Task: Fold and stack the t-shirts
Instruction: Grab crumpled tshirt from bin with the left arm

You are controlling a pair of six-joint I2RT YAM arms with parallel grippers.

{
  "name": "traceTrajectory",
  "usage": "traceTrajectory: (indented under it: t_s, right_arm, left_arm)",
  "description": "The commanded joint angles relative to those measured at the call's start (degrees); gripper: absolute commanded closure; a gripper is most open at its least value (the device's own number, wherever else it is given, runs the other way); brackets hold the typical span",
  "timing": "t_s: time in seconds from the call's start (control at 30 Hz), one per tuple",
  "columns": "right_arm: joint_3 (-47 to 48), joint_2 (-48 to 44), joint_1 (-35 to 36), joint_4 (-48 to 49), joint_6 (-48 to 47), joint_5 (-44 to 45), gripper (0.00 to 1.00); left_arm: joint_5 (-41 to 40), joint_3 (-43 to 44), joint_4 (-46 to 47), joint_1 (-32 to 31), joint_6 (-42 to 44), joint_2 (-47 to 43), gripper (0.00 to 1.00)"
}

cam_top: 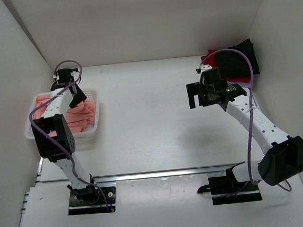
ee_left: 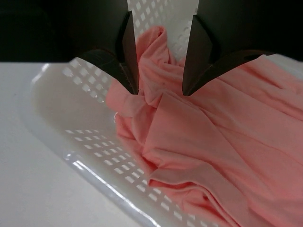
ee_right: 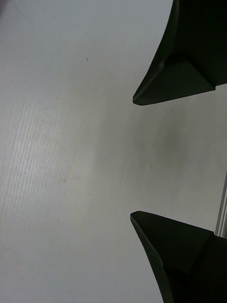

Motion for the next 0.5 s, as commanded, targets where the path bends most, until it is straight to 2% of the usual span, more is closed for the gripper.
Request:
traceTrajectory:
  t_s: [0.0,0.2,0.37,0.4,0.43,0.47]
  right_arm:
    - [0.0,-1.5,-1.1,1.2,0.6,-2.0,0.08]
    - [-0.2,-0.9,-3.1,0.5,0.9,-2.4,0.07]
    - [1.2,0.1,-5.4,1.2,1.2,-3.2,0.07]
    - [2.2,0.5,-5.5,1.0,1.0,-3.0,0.08]
    - [2.9,0.9,-5.6,0.9,1.2,-2.8,0.08]
    - [2.7,1.1,-5.5,1.2,0.7,-2.4,0.08]
  left_arm:
    - [1.7,-2.2,3.7,-0.6,-4.6,0.3,0.46]
    - [7.2,-0.9,2.5,0.0,-6.5,8.1,0.46]
    - [13.4,0.5,2.7,0.8,-10.6,13.2,0.59]
    - [15.2,1.8,2.5,1.3,-11.0,14.0,0.91]
    - [16.2,2.3,1.4,1.5,-11.1,14.5,1.00]
    - [16.2,4.1,0.7,1.6,-11.5,14.4,1.00]
